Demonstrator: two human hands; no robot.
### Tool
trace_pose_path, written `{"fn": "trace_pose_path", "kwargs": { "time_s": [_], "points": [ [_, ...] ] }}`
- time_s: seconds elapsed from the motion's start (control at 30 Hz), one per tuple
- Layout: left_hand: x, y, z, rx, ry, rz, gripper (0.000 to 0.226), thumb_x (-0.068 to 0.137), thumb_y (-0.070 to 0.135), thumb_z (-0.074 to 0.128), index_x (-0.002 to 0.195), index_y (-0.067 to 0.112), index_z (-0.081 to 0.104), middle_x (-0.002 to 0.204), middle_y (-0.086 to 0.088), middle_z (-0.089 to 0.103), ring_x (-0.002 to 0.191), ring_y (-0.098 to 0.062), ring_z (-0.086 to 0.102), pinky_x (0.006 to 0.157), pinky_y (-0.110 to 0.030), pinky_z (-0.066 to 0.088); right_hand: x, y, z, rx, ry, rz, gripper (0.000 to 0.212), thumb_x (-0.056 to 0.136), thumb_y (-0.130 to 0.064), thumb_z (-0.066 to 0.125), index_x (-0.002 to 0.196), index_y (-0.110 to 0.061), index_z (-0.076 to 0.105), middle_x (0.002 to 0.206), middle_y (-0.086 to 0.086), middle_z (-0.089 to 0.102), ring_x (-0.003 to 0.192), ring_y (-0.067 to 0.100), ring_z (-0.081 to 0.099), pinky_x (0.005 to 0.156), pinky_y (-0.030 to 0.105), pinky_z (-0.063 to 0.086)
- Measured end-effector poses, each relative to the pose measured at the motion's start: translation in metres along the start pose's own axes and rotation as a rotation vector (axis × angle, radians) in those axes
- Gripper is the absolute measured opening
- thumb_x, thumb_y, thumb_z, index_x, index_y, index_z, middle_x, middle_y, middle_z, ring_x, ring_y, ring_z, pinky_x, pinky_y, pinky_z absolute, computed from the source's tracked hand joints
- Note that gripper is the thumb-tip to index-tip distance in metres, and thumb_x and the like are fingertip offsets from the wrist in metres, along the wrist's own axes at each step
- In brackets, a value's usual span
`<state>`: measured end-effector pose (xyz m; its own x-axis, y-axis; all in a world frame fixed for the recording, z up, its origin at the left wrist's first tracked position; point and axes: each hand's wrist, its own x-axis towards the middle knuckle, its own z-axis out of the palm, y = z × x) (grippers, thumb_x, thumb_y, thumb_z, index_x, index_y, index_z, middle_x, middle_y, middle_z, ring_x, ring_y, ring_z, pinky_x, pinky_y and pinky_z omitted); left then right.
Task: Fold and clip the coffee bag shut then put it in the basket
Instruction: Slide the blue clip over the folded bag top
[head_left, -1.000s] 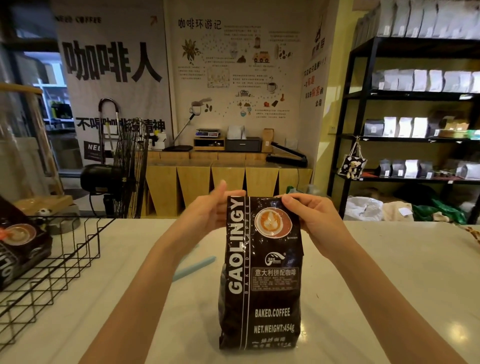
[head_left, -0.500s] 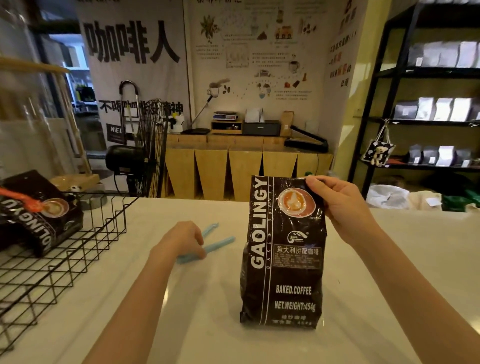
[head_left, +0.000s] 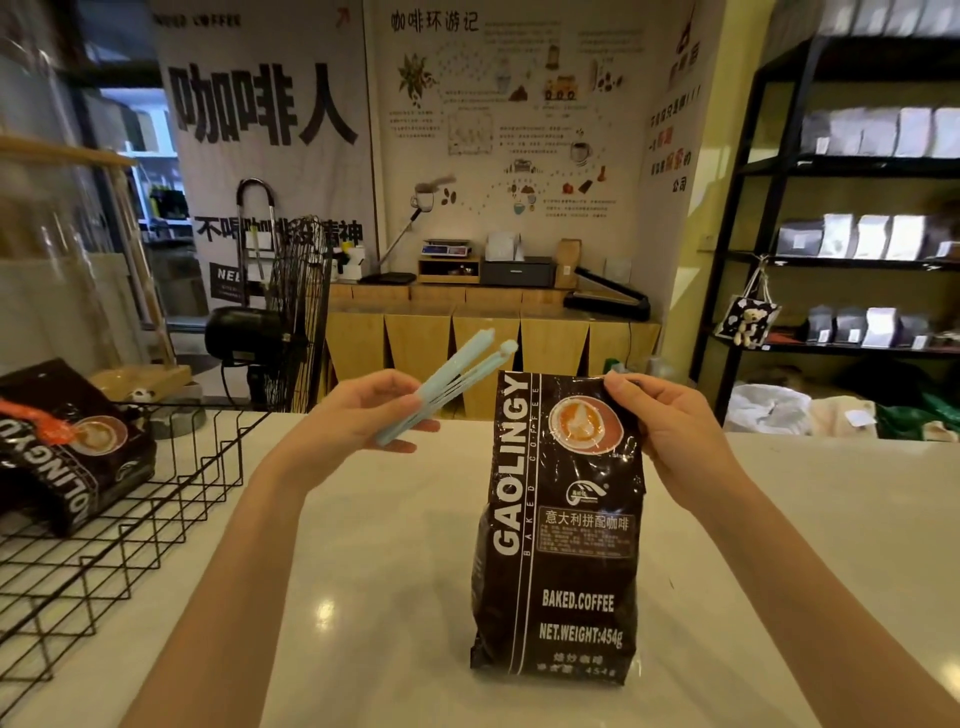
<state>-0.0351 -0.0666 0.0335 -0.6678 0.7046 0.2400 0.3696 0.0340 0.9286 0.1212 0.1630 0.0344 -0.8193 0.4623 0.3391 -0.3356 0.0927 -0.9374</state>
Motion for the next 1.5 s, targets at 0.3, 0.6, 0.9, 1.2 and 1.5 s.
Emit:
{"fn": "trace_pose_path", "kwargs": {
  "time_s": [0.3, 0.6, 0.9, 1.2, 1.5],
  "points": [
    [-0.003, 0.036, 0.036, 0.078, -0.019, 0.209, 0.029, 0.075, 0.010, 0.067, 0.099, 0.027, 0.062, 0.094, 0.007, 0.071, 0.089, -0.008, 0.069, 0.075, -0.020, 0.055, -0.004, -0.004, 0.001, 0.001, -0.002, 0.014, 0.012, 0.085, -0.022, 0.057, 0.081, -0.017, 0.068, 0.062, -0.005, 0.073, 0.060, 0.009, 0.069, 0.053, 0.016, 0.053],
    [0.001, 0.042, 0.059, 0.089, 0.062, 0.209, 0.050, 0.066, 0.016, 0.075, 0.108, 0.030, 0.051, 0.101, 0.007, 0.057, 0.093, -0.011, 0.060, 0.072, -0.021, 0.052, -0.008, -0.007, 0.003, 0.029, -0.014, -0.009, 0.014, 0.084, -0.017, 0.057, 0.077, -0.017, 0.069, 0.059, -0.006, 0.072, 0.055, 0.007, 0.067, 0.050, 0.015, 0.052],
    [0.003, 0.032, 0.092, -0.323, 0.074, 0.050, 0.047, 0.052, 0.022, 0.076, 0.097, 0.024, 0.063, 0.091, -0.012, 0.068, 0.075, -0.021, 0.069, 0.068, -0.032, 0.058, -0.007, -0.005, 0.001, 0.040, 0.023, -0.019, 0.013, 0.081, -0.019, 0.060, 0.073, -0.017, 0.069, 0.059, -0.007, 0.072, 0.055, 0.007, 0.067, 0.052, 0.015, 0.053],
    [0.000, 0.040, 0.094, -0.242, 0.004, 0.033, 0.052, 0.053, 0.029, 0.074, 0.102, 0.031, 0.059, 0.105, -0.013, 0.063, 0.086, -0.027, 0.067, 0.076, -0.039, 0.057, -0.009, -0.006, -0.003, -0.010, -0.034, -0.053, 0.013, 0.083, -0.018, 0.058, 0.078, -0.017, 0.070, 0.067, -0.006, 0.072, 0.062, 0.009, 0.068, 0.054, 0.015, 0.053],
    [-0.002, 0.043, 0.095, -0.180, 0.028, 0.034, 0.057, 0.053, 0.032, 0.071, 0.108, 0.026, 0.058, 0.103, -0.012, 0.066, 0.086, -0.026, 0.068, 0.076, -0.037, 0.057, -0.011, -0.012, -0.008, -0.023, -0.135, -0.035, 0.017, 0.072, -0.031, 0.059, 0.076, -0.022, 0.073, 0.067, -0.008, 0.073, 0.063, 0.006, 0.067, 0.055, 0.015, 0.053]
  ]
}}
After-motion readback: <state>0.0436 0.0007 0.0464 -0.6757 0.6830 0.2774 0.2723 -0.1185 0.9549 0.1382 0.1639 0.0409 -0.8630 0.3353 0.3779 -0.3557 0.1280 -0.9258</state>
